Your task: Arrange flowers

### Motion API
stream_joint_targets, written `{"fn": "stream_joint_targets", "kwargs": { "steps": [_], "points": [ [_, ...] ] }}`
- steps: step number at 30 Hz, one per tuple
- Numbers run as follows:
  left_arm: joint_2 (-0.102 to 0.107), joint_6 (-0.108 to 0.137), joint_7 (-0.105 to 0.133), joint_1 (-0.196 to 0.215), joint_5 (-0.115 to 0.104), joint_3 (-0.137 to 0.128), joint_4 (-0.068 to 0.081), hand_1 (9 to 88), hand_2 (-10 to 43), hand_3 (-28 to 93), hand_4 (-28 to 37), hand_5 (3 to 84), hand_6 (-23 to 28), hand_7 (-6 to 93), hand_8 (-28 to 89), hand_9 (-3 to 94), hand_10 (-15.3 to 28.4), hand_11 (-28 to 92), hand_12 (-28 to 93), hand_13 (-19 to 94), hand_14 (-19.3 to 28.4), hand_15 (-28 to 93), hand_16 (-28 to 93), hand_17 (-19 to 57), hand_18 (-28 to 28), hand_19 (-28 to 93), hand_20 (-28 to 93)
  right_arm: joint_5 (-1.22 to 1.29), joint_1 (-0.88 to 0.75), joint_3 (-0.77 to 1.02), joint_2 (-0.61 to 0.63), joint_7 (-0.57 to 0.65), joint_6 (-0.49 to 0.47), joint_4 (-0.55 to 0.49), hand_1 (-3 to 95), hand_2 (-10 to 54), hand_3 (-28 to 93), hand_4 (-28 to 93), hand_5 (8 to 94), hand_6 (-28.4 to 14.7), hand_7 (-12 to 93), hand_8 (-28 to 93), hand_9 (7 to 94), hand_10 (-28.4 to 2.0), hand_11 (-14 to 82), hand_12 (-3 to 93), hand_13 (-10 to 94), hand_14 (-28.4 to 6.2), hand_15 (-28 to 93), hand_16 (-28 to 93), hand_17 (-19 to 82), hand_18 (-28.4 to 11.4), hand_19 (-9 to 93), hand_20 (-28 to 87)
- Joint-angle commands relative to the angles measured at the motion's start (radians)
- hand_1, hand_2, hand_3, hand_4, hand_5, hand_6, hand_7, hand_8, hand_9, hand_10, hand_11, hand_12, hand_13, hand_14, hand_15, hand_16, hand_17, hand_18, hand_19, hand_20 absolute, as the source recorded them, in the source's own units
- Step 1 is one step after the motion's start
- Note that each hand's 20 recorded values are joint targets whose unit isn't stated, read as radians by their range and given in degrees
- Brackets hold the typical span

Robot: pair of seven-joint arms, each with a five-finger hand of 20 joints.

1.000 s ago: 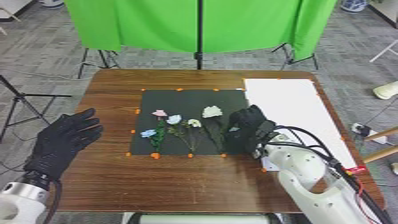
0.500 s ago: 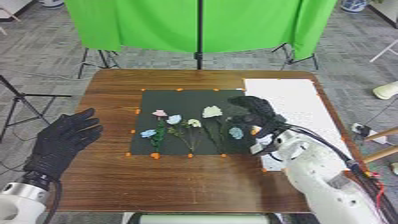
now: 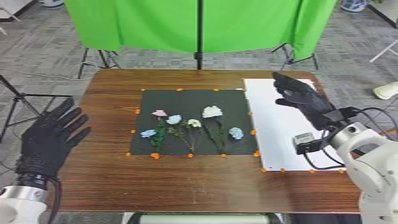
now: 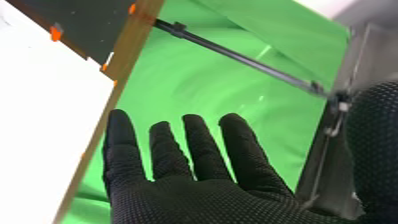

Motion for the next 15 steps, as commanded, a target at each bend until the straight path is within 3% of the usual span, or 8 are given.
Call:
{"fn": "stream_joint_targets", "kwargs": {
  "steps": [1, 3, 6, 8, 10, 12, 15],
  "points": [
    [-0.030, -0.056, -0.051, -0.006, 0.093, -0.018, -0.010, 22.4, -1.7, 70, -28.3, 21.1, 0.8, 23.5, -14, 13.6, 8.1, 23, 14, 8, 9.8, 31, -1, -13.4, 18.9, 41, 7, 0.460, -0.151, 0.082, -0.082, 0.037, -0.045, -0.067, 10.1, -4.8, 82, -27, 21.3, -6.8, 1, -6, 21.3, -11.6, -2.4, 21.4, 13, -11.3, -13, 43, -6, -19.4, 31, 14],
    [-0.034, -0.040, -0.036, -0.004, 0.075, -0.003, -0.010, 22.1, -1.8, 70, -28.3, 20.3, 0.6, 23.6, -14, 12.9, 7.8, 22, 14, 7, 9.8, 30, 0, -13.6, 18.9, 40, 7, 0.476, -0.157, 0.077, -0.105, 0.062, -0.036, -0.064, 10.1, -4.7, 81, -27, 21.6, -6.8, 1, -6, 21.4, -11.6, -2.5, 21.6, 13, -11.4, -13, 43, -6, -19.5, 31, 14],
    [-0.041, -0.025, -0.026, -0.017, 0.081, 0.022, -0.005, 21.6, -3.4, 66, -28.3, 17.9, 0.0, 23.1, -14, 11.3, 7.1, 19, 15, 7, 9.5, 27, 2, -14.0, 19.1, 39, 7, 0.426, -0.171, 0.076, -0.146, 0.043, -0.031, -0.070, 9.1, -3.6, 80, -27, 21.7, -6.8, 0, -6, 21.6, -11.9, -2.6, 21.8, 13, -11.3, -13, 43, -6, -19.7, 32, 14],
    [-0.049, -0.033, -0.026, -0.027, 0.093, 0.029, 0.000, 22.4, -4.2, 63, -28.3, 16.3, -0.4, 22.7, -14, 10.3, 6.6, 17, 16, 6, 9.3, 25, 2, -14.4, 19.1, 38, 7, 0.409, -0.181, 0.075, -0.163, 0.032, -0.020, -0.073, 8.9, -3.4, 80, -27, 21.5, -6.8, 0, -6, 21.4, -12.0, -2.6, 22.0, 13, -11.0, -13, 43, -7, -19.6, 32, 14],
    [-0.055, -0.023, -0.036, -0.034, 0.124, 0.034, 0.000, 22.8, -4.8, 62, -28.3, 14.5, -1.0, 21.9, -13, 9.0, 5.8, 14, 17, 5, 9.1, 21, 3, -15.4, 19.3, 37, 7, 0.388, -0.184, 0.073, -0.176, 0.030, -0.010, -0.074, 8.7, -3.2, 80, -27, 20.4, -6.5, 0, -6, 20.4, -11.8, -3.0, 22.1, 12, -10.7, -13, 43, -8, -19.4, 31, 14],
    [-0.058, -0.021, -0.035, -0.038, 0.107, 0.039, 0.003, 22.3, -5.4, 64, -28.3, 13.7, -1.1, 21.6, -13, 8.5, 5.5, 12, 19, 4, 8.7, 18, 4, -15.9, 19.3, 36, 7, 0.355, -0.192, 0.062, -0.186, 0.008, 0.025, -0.076, 8.7, -3.0, 79, -27, 19.2, -6.1, -1, -6, 19.0, -11.5, -3.7, 22.2, 12, -10.5, -14, 43, -8, -19.3, 31, 13],
    [-0.069, -0.028, -0.041, -0.054, 0.120, 0.047, 0.008, 22.3, -5.5, 65, -28.3, 13.5, -1.0, 21.6, -13, 8.3, 5.4, 10, 20, 4, 8.6, 16, 5, -16.2, 19.2, 36, 7, 0.323, -0.224, 0.065, -0.227, -0.036, 0.072, -0.086, 8.5, -2.9, 80, -27, 18.2, -5.9, -1, -5, 17.9, -11.2, -4.3, 22.5, 11, -10.4, -14, 44, -9, -19.1, 31, 13]
  ]
}}
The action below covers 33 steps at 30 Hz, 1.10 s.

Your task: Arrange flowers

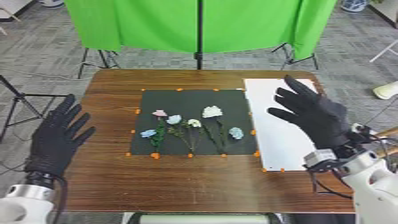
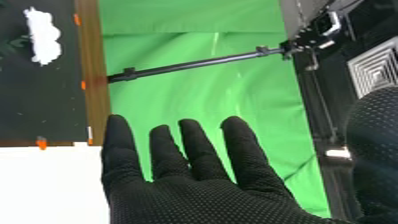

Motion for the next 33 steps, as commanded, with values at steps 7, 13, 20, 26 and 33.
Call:
{"fn": "stream_joint_targets", "kwargs": {
  "steps": [7, 13, 20, 26, 33],
  "points": [
    [-0.048, -0.030, -0.036, -0.031, 0.020, 0.012, 0.017, 22.1, -5.2, 67, -28.3, 17.3, -0.1, 22.1, -13, 11.6, 6.8, 11, 20, 7, 8.6, 17, 5, -15.4, 18.7, 36, 7, -0.196, -0.072, -0.031, -0.110, -0.112, 0.148, -0.022, 8.8, -2.5, 80, -27, 18.0, -5.7, 1, -6, 17.7, -11.0, -5.0, 23.9, 11, -10.7, -16, 45, -9, -19.0, 32, 13],
    [-0.058, -0.060, -0.070, -0.044, 0.014, 0.010, 0.023, 21.9, -5.3, 68, -28.3, 20.9, 0.5, 21.8, -13, 14.5, 7.4, 14, 18, 9, 9.7, 21, 4, -14.4, 18.6, 37, 7, -0.196, -0.051, -0.042, -0.110, -0.120, 0.169, -0.012, 8.9, -2.8, 81, -27, 18.7, -5.9, 2, -6, 18.4, -10.6, -4.5, 24.4, 13, -10.1, -15, 46, -8, -18.9, 33, 13],
    [-0.061, -0.114, -0.088, -0.065, 0.015, 0.003, 0.039, 22.0, -5.1, 68, -28.3, 22.4, 0.9, 21.5, -13, 15.8, 8.0, 16, 15, 10, 10.8, 23, 2, -13.4, 18.7, 38, 7, -0.175, -0.061, -0.036, -0.118, -0.119, 0.191, -0.013, 9.2, -2.9, 82, -27, 19.7, -5.8, 3, -7, 19.9, -10.9, -2.2, 24.3, 15, -9.8, -13, 46, -6, -19.0, 34, 14],
    [-0.071, -0.127, -0.086, -0.040, 0.012, 0.001, 0.037, 19.0, -6.8, 68, -28.3, 25.1, 0.7, 19.8, -12, 17.8, 8.6, 16, 14, 12, 11.4, 24, 1, -13.0, 19.2, 39, 6, -0.218, -0.038, -0.045, -0.111, -0.109, 0.131, -0.008, 12.8, -7.6, 84, -27, 23.0, -5.5, 6, -7, 22.0, -11.7, 0.2, 23.4, 17, -9.9, -10, 46, -3, -19.2, 36, 17],
    [-0.067, -0.109, -0.086, -0.029, 0.021, -0.004, 0.026, 20.5, -6.4, 68, -28.3, 24.1, 1.1, 19.9, -12, 17.4, 8.5, 16, 14, 12, 11.3, 25, 1, -13.0, 19.1, 39, 6, -0.226, -0.057, -0.050, -0.113, -0.062, 0.217, -0.026, 13.5, -5.6, 84, -27, 21.8, -5.4, 6, -8, 21.6, -11.8, -0.2, 22.8, 16, -10.1, -10, 45, -4, -19.5, 35, 16]
  ]
}}
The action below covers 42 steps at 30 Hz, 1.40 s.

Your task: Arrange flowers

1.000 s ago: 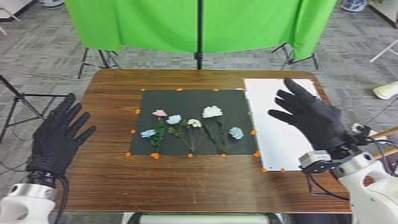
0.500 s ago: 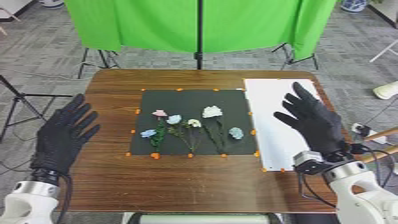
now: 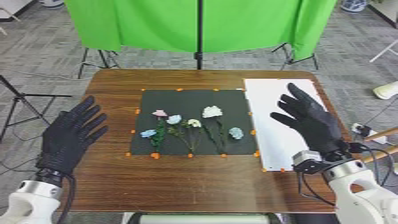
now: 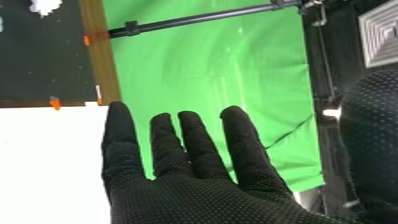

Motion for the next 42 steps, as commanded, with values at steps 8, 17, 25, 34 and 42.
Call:
{"fn": "stream_joint_targets", "kwargs": {
  "steps": [8, 17, 25, 34, 42],
  "points": [
    [-0.005, 0.029, 0.000, 0.018, 0.017, -0.007, -0.006, 21.2, -6.4, 67, -28.3, 21.4, 0.9, 20.7, -12, 14.7, 7.9, 17, 15, 10, 10.8, 25, 1, -13.6, 19.3, 39, 6, 0.001, -0.021, 0.000, -0.001, 0.025, 0.087, -0.024, 13.1, -4.6, 84, -27, 22.4, -5.6, 6, -8, 21.9, -12.1, 1.0, 22.9, 16, -10.0, -9, 45, -4, -19.2, 36, 17],
    [0.007, 0.050, -0.002, 0.065, 0.010, -0.044, -0.020, 21.0, -6.2, 68, -28.3, 21.2, 0.8, 21.2, -12, 14.6, 7.9, 17, 16, 10, 10.9, 27, 2, -13.6, 19.4, 40, 7, 0.007, -0.010, 0.037, 0.021, 0.059, 0.040, -0.030, 13.0, -4.4, 84, -27, 25.6, -5.9, 8, -9, 25.1, -12.6, 4.9, 21.7, 20, -10.5, 0, 41, -1, -20.1, 39, 18],
    [0.021, 0.065, 0.001, 0.050, 0.001, -0.040, -0.013, 21.4, -5.8, 68, -28.3, 20.5, 0.8, 21.5, -13, 14.6, 8.0, 18, 16, 11, 11.2, 30, 1, -13.1, 19.4, 40, 7, 0.015, 0.002, 0.002, 0.058, 0.055, 0.067, -0.020, 12.9, -4.2, 84, -27, 26.5, -5.8, 9, -9, 25.9, -13.0, 6.4, 21.1, 20, -10.6, 5, 36, 0, -20.0, 40, 19],
    [0.029, 0.067, 0.001, 0.044, -0.004, -0.031, -0.013, 21.6, -5.4, 68, -28.3, 19.8, 0.7, 21.9, -13, 14.3, 8.0, 18, 15, 11, 11.3, 31, 0, -13.1, 19.3, 41, 7, 0.017, 0.014, -0.005, 0.041, 0.049, 0.062, -0.009, 12.8, -4.3, 84, -27, 26.4, -5.7, 9, -9, 25.8, -12.9, 6.3, 21.1, 20, -10.6, 5, 35, 0, -20.0, 40, 19],
    [0.034, 0.063, -0.009, 0.032, -0.007, -0.033, -0.014, 21.8, -5.2, 68, -28.3, 20.0, 0.7, 22.2, -13, 14.4, 8.2, 18, 15, 11, 11.4, 31, 0, -12.9, 19.3, 41, 7, 0.045, -0.004, -0.022, 0.050, 0.010, 0.103, -0.011, 12.8, -4.2, 84, -27, 26.8, -5.6, 9, -9, 26.1, -12.9, 6.6, 21.2, 20, -10.6, 5, 35, 0, -20.1, 40, 19]
  ]
}}
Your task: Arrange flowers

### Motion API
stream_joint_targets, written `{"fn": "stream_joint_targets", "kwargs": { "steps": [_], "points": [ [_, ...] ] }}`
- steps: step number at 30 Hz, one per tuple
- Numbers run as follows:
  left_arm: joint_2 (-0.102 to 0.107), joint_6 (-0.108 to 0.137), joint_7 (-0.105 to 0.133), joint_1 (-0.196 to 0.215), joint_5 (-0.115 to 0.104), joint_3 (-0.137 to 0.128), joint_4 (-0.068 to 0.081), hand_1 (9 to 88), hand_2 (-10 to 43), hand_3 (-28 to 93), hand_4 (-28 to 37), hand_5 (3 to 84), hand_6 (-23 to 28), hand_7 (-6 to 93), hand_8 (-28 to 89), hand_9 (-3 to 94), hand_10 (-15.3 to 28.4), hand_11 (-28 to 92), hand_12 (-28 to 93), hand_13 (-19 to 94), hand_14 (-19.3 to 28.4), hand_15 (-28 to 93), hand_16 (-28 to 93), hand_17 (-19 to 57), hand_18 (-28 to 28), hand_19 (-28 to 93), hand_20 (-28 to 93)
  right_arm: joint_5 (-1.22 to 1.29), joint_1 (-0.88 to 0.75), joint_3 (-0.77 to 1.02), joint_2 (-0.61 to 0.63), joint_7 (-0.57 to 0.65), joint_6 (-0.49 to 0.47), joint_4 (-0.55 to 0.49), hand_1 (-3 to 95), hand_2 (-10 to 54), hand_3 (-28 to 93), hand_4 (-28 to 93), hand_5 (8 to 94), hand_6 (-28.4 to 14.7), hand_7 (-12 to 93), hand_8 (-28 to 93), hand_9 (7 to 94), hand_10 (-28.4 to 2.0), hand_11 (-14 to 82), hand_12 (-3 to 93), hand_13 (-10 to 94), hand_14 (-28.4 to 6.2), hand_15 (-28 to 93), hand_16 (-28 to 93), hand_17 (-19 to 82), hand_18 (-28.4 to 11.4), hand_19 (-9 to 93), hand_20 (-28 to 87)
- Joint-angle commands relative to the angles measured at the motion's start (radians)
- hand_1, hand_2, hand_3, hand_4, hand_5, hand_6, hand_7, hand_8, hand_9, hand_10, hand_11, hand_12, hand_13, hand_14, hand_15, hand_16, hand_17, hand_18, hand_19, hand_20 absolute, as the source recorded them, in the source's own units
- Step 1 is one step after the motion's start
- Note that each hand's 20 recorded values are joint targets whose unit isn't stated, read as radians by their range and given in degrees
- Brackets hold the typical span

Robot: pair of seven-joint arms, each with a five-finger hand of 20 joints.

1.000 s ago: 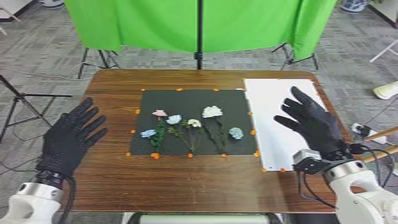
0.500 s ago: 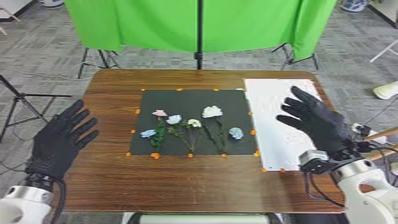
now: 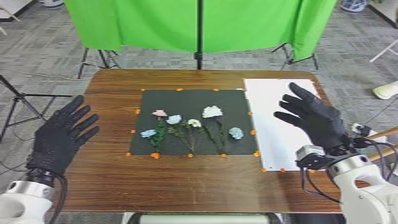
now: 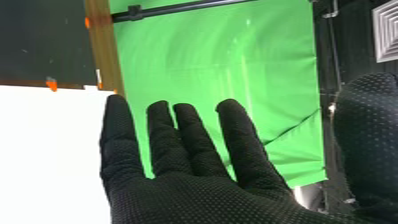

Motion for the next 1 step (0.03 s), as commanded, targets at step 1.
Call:
{"fn": "stream_joint_targets", "kwargs": {
  "steps": [1],
  "points": [
    [0.000, 0.005, -0.014, 0.006, -0.006, -0.001, 0.002, 21.8, -5.2, 68, -28.3, 20.0, 0.7, 22.2, -13, 14.5, 8.2, 18, 15, 11, 11.4, 31, 0, -13.0, 19.3, 41, 7, 0.022, -0.014, -0.029, 0.000, -0.041, 0.045, 0.006, 12.7, -4.2, 84, -27, 26.9, -5.6, 9, -9, 26.3, -12.9, 6.7, 21.2, 21, -10.7, 6, 35, 0, -20.1, 40, 19]
  ]
}}
